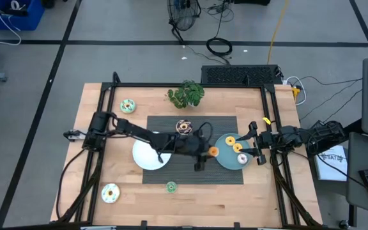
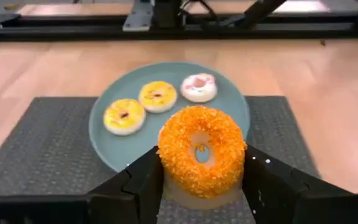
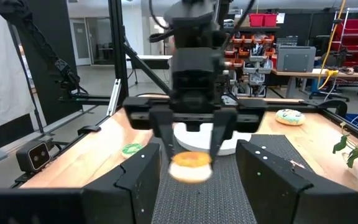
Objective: Pick & Place donuts
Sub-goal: Put the small orange doughnut on top of the blue plate
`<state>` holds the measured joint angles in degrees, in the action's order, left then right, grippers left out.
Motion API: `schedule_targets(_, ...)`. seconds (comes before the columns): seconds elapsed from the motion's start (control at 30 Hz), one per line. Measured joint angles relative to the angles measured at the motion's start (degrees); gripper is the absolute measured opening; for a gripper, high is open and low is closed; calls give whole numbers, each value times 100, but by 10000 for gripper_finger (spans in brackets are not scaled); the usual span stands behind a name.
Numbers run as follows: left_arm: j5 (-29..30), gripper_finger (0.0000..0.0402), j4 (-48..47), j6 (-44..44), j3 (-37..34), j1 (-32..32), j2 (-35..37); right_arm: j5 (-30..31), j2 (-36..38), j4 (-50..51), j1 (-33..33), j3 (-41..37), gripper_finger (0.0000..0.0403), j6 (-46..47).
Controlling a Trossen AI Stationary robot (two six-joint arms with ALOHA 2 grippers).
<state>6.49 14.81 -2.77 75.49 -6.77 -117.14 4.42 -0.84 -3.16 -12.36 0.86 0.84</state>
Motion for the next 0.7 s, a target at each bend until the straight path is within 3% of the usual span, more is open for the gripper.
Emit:
schedule_targets(0.37, -266, 199, -254, 246, 357, 302, 3, -2, 1, -2, 0, 0, 197, -2)
schedule_targets(0.7, -924, 201, 779, 260, 720, 302, -968, 0, -24, 0, 0, 0, 196, -2)
